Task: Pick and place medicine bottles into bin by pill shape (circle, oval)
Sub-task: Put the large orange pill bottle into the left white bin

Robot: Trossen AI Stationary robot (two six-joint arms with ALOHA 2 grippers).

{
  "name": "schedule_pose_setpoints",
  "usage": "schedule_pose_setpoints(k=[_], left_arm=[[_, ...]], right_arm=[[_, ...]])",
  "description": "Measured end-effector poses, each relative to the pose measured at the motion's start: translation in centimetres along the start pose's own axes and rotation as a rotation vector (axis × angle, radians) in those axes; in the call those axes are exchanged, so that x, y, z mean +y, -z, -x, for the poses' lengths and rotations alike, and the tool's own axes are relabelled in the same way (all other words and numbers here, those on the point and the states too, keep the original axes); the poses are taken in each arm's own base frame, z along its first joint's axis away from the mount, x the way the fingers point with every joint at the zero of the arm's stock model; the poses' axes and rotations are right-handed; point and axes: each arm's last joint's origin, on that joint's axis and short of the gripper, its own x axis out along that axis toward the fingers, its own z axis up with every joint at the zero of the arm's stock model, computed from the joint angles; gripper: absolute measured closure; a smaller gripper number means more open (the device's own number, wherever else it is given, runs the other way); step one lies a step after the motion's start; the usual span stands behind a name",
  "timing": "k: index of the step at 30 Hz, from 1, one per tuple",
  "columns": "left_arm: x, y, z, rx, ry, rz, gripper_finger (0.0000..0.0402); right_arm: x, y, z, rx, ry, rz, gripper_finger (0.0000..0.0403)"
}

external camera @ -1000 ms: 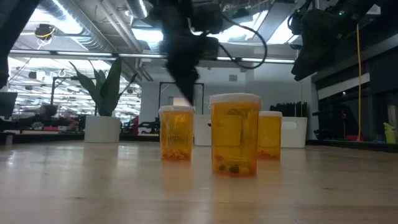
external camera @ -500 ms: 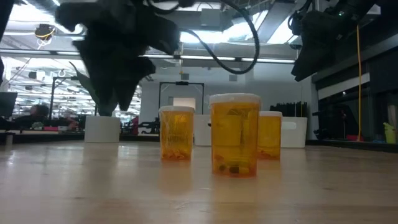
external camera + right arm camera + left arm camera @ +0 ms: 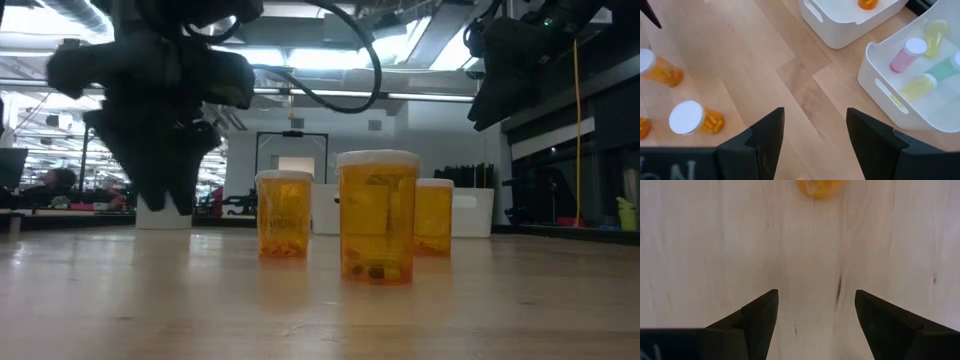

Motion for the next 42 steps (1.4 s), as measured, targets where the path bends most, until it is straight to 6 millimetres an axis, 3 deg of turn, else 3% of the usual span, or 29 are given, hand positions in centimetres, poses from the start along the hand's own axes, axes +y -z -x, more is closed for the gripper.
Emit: schedule_pose_setpoints(k=[7, 14, 26, 34, 42], left_arm=[[0.0, -0.4, -1.0, -0.107, 0.047, -0.026, 0.0147], [-0.1, -2.2, -1.0, -0.337, 0.081, -0.095, 0.0147], [-0.4, -3.4, -3.2, -0.444, 0.043, -0.112, 0.0147], [-0.2, -3.8, -3.2, -0.476, 0.041, -0.114, 0.0148], [0.4, -4.2, -2.6, -0.479, 0.023, -0.13, 0.022]], right_arm=[[0.0, 0.0, 0.0, -0.001, 0.0, 0.001, 0.0187], [0.0, 0.0, 0.0, 0.001, 0.001, 0.004, 0.0187], [-0.1, 0.1, 0.0, 0.01, 0.006, 0.034, 0.0187], [-0.1, 0.1, 0.0, 0.012, 0.006, 0.037, 0.0187], [-0.1, 0.1, 0.0, 0.011, 0.006, 0.037, 0.0187]])
